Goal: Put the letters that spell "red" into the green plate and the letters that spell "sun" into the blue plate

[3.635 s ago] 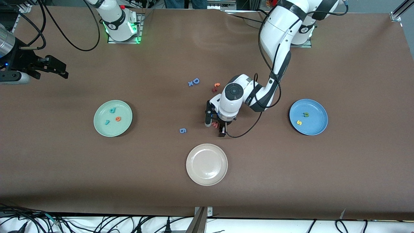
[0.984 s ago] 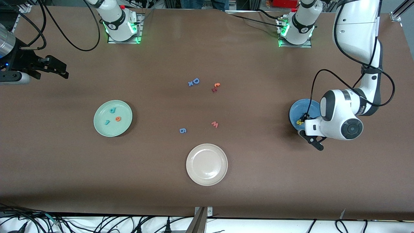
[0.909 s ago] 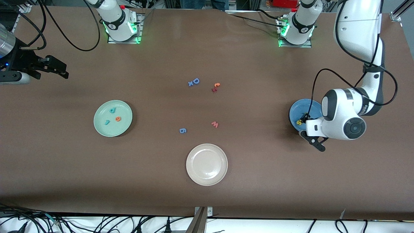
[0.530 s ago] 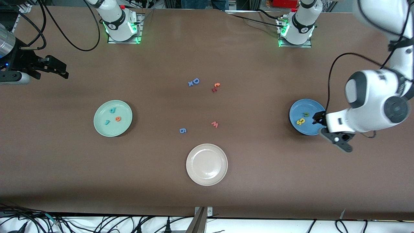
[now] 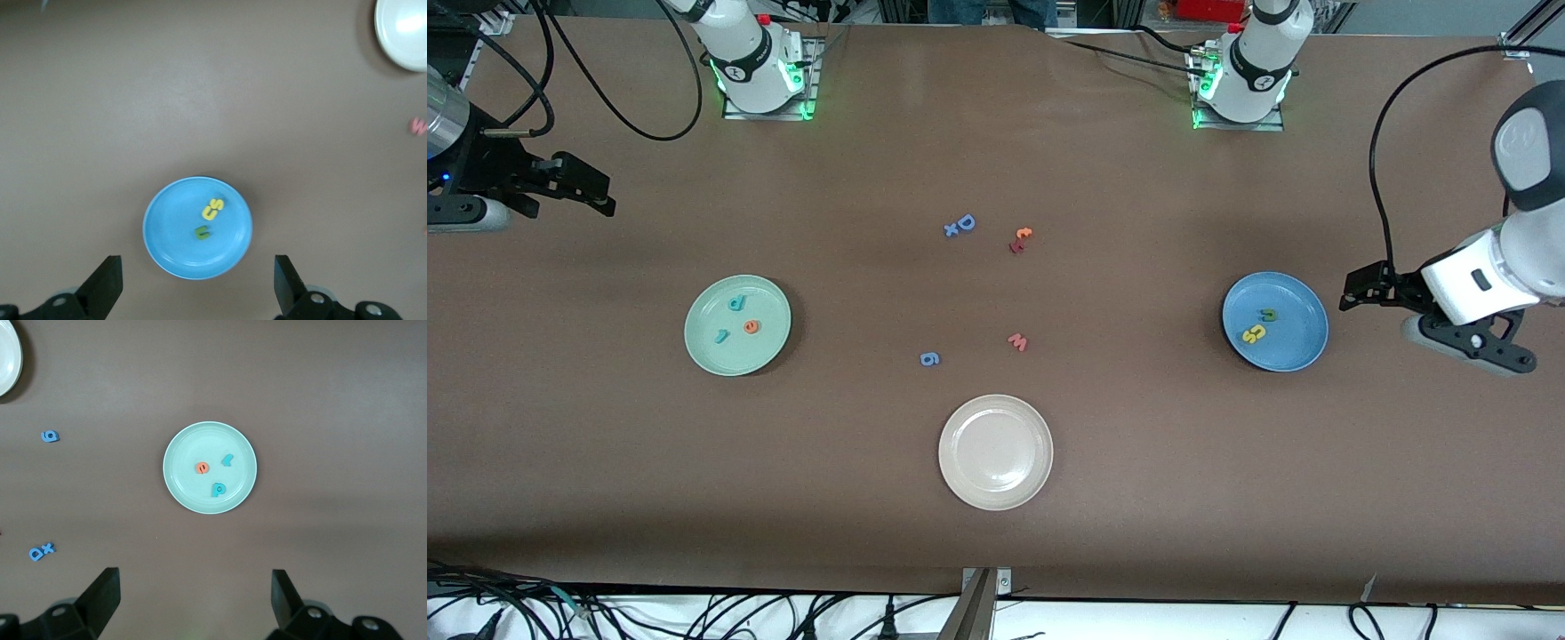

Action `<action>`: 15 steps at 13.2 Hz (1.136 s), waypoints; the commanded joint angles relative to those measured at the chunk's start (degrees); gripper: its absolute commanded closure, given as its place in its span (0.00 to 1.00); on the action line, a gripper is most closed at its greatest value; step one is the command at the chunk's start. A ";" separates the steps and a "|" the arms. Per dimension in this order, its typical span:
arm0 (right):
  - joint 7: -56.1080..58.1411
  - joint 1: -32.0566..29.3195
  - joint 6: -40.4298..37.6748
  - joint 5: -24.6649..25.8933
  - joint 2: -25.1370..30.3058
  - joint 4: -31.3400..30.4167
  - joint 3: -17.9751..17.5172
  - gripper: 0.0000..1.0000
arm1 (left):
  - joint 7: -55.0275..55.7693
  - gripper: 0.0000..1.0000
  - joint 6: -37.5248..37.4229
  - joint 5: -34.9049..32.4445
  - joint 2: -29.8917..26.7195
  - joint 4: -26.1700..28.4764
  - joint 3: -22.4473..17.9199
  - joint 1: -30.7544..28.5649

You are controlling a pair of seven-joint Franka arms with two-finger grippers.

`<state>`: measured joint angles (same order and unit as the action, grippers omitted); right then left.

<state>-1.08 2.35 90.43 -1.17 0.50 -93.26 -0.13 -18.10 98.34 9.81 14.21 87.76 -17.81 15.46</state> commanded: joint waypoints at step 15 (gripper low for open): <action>0.72 -0.24 -0.43 -0.76 -0.32 0.89 -0.05 0.00 | 21.43 0.00 -2.52 -3.40 -6.65 -2.67 14.90 -11.59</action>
<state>-1.08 2.35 90.43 -1.17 0.50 -93.26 -0.11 1.74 98.84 8.46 8.62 85.77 -4.55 4.75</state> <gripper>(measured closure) 0.000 0.000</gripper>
